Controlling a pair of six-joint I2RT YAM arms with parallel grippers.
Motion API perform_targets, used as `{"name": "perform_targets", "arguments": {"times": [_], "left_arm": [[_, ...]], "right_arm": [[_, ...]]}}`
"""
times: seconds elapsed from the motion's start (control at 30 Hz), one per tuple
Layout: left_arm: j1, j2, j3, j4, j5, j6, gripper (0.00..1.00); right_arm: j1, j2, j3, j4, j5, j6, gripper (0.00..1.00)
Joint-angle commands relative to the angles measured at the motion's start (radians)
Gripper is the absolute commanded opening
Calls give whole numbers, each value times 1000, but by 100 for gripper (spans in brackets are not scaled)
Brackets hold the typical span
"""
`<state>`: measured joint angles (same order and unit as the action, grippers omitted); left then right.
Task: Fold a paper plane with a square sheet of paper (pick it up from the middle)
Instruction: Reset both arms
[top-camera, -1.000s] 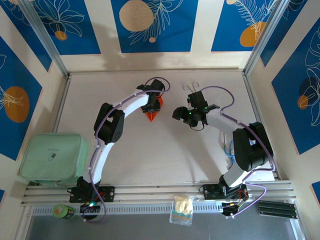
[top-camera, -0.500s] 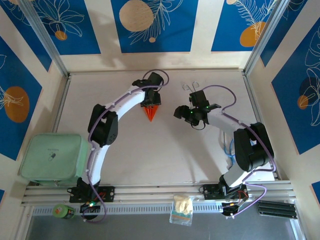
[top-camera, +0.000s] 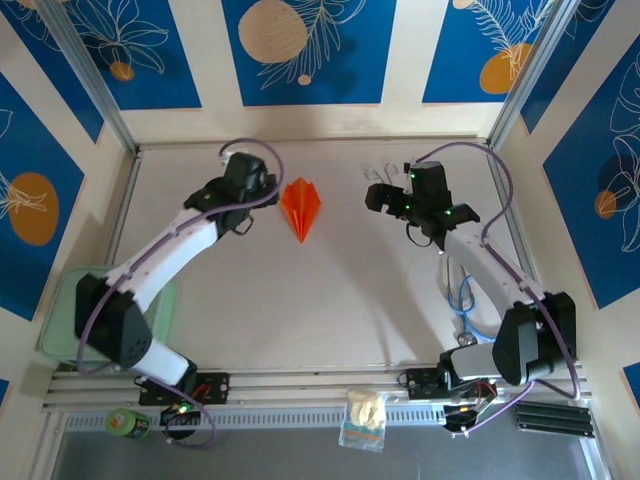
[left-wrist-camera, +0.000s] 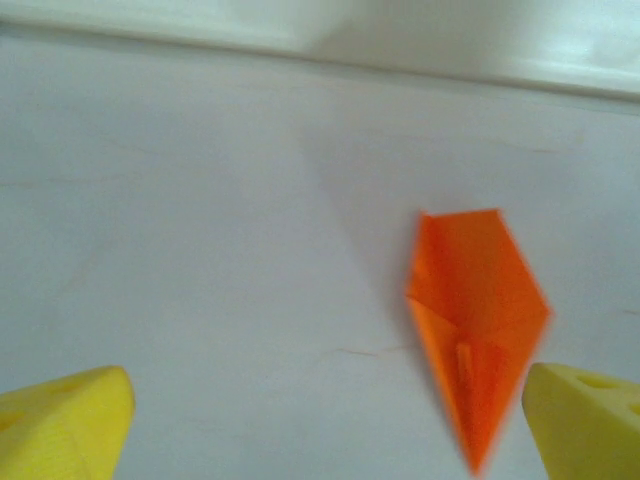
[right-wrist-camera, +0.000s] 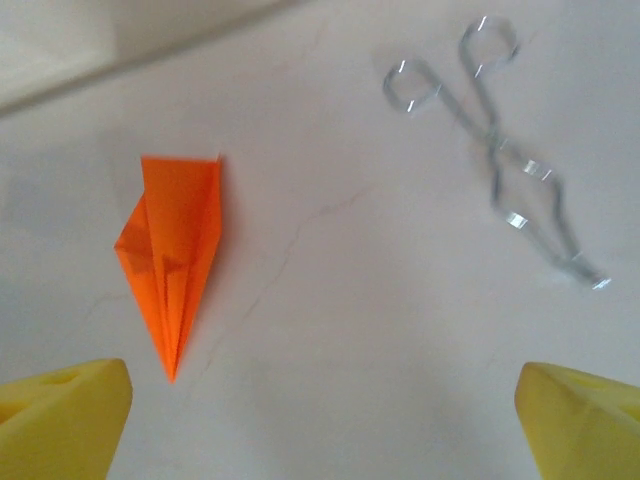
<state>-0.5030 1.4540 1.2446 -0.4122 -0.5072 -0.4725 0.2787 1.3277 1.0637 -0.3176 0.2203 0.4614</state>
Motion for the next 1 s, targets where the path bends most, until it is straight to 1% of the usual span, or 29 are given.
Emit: {"name": "perform_targets", "arguments": {"times": [0.0, 0.1, 0.17, 0.23, 0.33, 0.43, 0.5, 0.57, 0.63, 0.7, 0.73, 0.83, 0.9, 0.97], "left_arm": [[28, -85, -182, 213, -145, 152, 99], [71, -159, -362, 372, -161, 237, 99], [112, -192, -465, 452, -179, 255, 100], [144, -218, -531, 484, -179, 276, 99], [193, -224, -614, 564, -159, 344, 99], [259, -210, -689, 627, -66, 372, 100], [294, -194, -737, 700, 7, 387, 100], [328, -176, -792, 802, 105, 415, 99], [347, -157, -841, 918, 178, 446, 99], [361, -156, -858, 967, 261, 473, 99], [363, -152, -874, 1022, 276, 487, 99], [382, -156, -909, 1105, 346, 503, 99], [391, -156, -926, 1146, 379, 507, 99], [401, -142, -954, 1240, 413, 511, 99]], "right_arm": [[-24, -59, -55, 47, 146, -111, 99], [-42, -84, -112, 82, 285, -105, 99], [-60, -97, -175, 128, 371, -106, 99], [-89, -101, -235, 178, 395, -102, 99], [-143, -89, -333, 285, 380, -87, 99], [-164, -77, -442, 457, 376, -125, 99], [-167, -60, -499, 561, 383, -162, 99], [-168, -33, -530, 628, 358, -196, 99], [-169, -7, -560, 697, 321, -218, 99], [-168, 9, -612, 821, 262, -250, 99], [-168, 4, -621, 840, 238, -264, 99], [-175, -1, -654, 942, 169, -315, 99], [-183, 11, -661, 971, 118, -340, 99], [-188, 25, -659, 983, 75, -358, 99]]}}
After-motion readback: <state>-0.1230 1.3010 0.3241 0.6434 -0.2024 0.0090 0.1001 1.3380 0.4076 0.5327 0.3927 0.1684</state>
